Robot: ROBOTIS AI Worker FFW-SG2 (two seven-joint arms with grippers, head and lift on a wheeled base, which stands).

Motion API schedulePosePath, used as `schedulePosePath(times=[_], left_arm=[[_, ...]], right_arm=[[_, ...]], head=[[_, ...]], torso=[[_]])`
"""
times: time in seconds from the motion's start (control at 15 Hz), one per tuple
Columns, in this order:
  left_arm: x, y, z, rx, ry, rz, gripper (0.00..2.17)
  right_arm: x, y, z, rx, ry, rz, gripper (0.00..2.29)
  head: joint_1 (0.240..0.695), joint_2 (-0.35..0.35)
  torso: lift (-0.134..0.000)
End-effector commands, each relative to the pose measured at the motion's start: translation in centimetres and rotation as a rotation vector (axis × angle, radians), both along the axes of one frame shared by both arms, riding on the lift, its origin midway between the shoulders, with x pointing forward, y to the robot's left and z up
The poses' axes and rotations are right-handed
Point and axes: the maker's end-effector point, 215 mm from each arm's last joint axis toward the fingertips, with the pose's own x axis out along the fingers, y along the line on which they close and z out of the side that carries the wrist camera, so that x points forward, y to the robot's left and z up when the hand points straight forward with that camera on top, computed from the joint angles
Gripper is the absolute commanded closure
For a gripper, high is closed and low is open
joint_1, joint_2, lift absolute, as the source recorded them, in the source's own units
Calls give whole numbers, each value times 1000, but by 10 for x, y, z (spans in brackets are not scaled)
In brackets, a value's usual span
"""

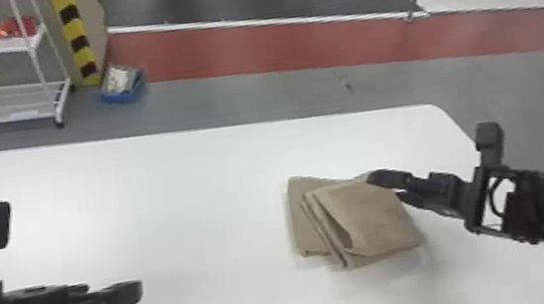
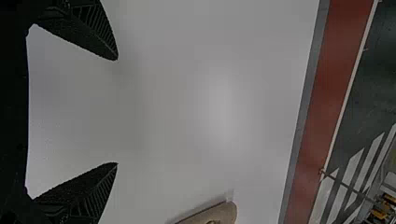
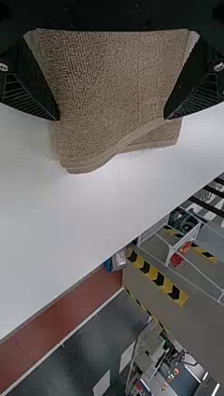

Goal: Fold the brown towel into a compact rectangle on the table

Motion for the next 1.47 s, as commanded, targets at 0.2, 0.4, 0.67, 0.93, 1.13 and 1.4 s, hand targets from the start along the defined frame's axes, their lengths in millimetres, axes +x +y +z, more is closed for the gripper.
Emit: schedulePosePath(times=[0.2, 0.4, 0.67, 0.93, 1.13, 1.4], left_arm=[[-4, 2, -1, 2, 4, 3, 76], [-6, 5, 1, 3, -1, 8, 76], [-9, 4, 6, -2, -11, 7, 76], [-14, 3, 8, -4, -17, 4, 76], [-16, 3, 12, -2, -26, 3, 76], [-19, 9, 13, -8, -26, 14, 76]], right_arm=[[13, 41, 5, -7, -46, 71, 63], [20, 69, 13, -5, -63, 119, 63], [27, 112, 16, -15, -106, 191, 63], [42, 151, 34, -18, -200, 239, 53], [42, 184, 37, 6, -212, 284, 46], [6, 181, 43, 42, -167, 317, 43]], head=[[695, -146], [695, -109], [695, -67], [695, -15], [695, 23], [695, 65]], torso=[[-124], [-124], [-124], [-124], [-124], [-124]])
